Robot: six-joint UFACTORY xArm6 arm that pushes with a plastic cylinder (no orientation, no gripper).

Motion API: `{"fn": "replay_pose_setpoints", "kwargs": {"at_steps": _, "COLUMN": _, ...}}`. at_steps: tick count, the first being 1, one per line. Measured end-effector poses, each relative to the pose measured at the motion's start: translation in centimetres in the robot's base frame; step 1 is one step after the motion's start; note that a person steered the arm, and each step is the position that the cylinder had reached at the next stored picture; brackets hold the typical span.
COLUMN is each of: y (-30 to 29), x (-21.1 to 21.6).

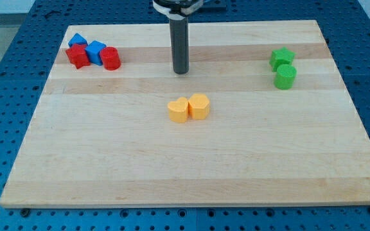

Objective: Nudge the red circle down

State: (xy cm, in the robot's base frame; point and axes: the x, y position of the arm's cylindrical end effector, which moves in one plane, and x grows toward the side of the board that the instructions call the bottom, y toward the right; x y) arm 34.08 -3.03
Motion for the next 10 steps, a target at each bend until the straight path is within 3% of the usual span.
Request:
{"fn": "replay_pose_setpoints", "kwargs": {"at_steps": 2, "y": -3.3, "x": -2.8}}
{"fn": "replay_pose_setpoints", "kwargs": {"at_steps": 6, "y": -8.3, "x": -2.6}}
{"fn": "replay_pose_setpoints", "kwargs": {"at_steps": 10, "y": -8.6, "x": -2.8}}
